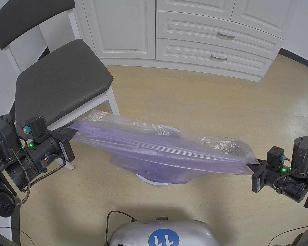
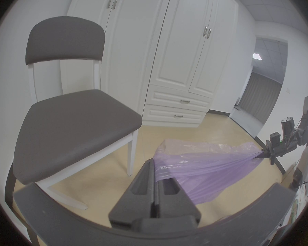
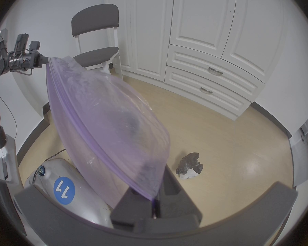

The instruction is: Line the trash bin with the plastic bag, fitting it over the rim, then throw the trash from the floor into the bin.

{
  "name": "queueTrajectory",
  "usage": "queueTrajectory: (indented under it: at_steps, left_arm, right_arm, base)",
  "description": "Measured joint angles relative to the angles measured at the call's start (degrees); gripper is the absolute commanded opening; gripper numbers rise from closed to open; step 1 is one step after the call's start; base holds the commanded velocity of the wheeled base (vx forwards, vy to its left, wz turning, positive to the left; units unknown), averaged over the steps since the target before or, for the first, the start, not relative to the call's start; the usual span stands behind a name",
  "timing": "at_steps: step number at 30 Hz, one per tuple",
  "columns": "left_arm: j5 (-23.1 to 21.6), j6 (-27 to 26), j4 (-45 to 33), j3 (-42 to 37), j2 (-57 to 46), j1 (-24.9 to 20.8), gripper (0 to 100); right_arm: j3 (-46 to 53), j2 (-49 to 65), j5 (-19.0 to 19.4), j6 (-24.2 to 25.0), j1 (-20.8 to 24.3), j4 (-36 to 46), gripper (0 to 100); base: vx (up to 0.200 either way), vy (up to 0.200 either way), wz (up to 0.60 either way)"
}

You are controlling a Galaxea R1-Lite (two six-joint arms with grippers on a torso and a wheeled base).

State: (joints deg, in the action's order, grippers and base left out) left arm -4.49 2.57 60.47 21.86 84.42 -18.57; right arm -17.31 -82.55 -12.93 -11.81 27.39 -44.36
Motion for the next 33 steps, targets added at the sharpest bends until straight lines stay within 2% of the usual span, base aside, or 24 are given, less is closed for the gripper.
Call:
queueTrajectory:
  at_steps: [6,15,21,28,33]
  left_arm:
    - [1.01,-0.30,6.95,-1.49,0.44,-5.46,0]
    - [2.08,-0.44,8.78,2.12,3.36,-11.23,0]
    - [2.49,-0.23,12.20,6.42,7.91,-15.25,0]
    - [5.22,-0.06,24.41,8.20,14.09,-20.27,0]
    - [7.27,0.38,27.06,8.62,18.27,-24.34,0]
  right_arm:
    - [0.63,5.19,-2.68,-1.95,5.16,0.60,0]
    - [-2.72,4.34,-3.95,-1.73,10.20,-0.77,0]
    - [-5.10,-1.76,-4.17,3.19,13.42,-10.40,0]
    - [-7.33,-10.78,-4.99,8.92,17.36,-23.91,0]
    - [-10.08,-16.84,-5.18,13.37,20.10,-28.39,0]
  base:
    - [0.000,0.000,0.00]
    - [0.000,0.000,0.00]
    - [0.000,0.000,0.00]
    - [0.000,0.000,0.00]
    - [0.000,0.000,0.00]
